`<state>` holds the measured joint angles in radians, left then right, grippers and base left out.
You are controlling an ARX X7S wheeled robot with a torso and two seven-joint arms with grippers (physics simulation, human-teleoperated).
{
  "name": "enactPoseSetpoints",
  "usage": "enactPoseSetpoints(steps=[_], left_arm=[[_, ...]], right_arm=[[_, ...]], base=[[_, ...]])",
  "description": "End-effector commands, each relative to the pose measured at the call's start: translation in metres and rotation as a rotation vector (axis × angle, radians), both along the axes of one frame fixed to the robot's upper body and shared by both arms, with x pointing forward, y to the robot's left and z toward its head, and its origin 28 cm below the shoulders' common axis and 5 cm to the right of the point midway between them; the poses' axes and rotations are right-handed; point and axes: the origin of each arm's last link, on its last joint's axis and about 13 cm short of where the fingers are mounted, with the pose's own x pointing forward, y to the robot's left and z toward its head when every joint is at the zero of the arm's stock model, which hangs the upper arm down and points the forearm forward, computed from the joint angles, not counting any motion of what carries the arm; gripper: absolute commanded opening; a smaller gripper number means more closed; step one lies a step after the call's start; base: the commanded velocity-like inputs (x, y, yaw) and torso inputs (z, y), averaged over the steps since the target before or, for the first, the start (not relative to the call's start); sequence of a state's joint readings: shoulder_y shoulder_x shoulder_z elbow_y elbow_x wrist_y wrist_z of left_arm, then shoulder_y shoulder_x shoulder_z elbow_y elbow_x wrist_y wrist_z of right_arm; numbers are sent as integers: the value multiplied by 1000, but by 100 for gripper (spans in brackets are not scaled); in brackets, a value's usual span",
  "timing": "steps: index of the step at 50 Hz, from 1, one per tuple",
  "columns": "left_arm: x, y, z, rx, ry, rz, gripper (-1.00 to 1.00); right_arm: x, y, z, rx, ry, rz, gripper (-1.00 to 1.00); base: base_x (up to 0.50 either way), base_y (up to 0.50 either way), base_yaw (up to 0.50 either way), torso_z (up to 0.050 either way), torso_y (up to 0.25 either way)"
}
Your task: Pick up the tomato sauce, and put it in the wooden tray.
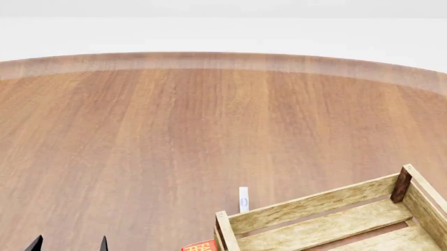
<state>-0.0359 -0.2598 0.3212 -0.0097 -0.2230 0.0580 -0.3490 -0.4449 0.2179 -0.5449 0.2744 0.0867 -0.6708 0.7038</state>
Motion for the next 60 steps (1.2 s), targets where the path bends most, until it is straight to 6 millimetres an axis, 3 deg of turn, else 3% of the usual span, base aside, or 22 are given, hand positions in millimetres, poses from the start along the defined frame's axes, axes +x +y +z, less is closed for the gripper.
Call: enactPoseSetpoints(steps=[1,60], left_arm=[[0,0,1,0,0,0,100],[0,0,0,2,-1,3,100]], right_arm=[[1,0,-3,4,13,6,100],[23,-7,-18,24,85,-27,100]], base=[[0,0,0,0,0],[0,0,0,0,0]])
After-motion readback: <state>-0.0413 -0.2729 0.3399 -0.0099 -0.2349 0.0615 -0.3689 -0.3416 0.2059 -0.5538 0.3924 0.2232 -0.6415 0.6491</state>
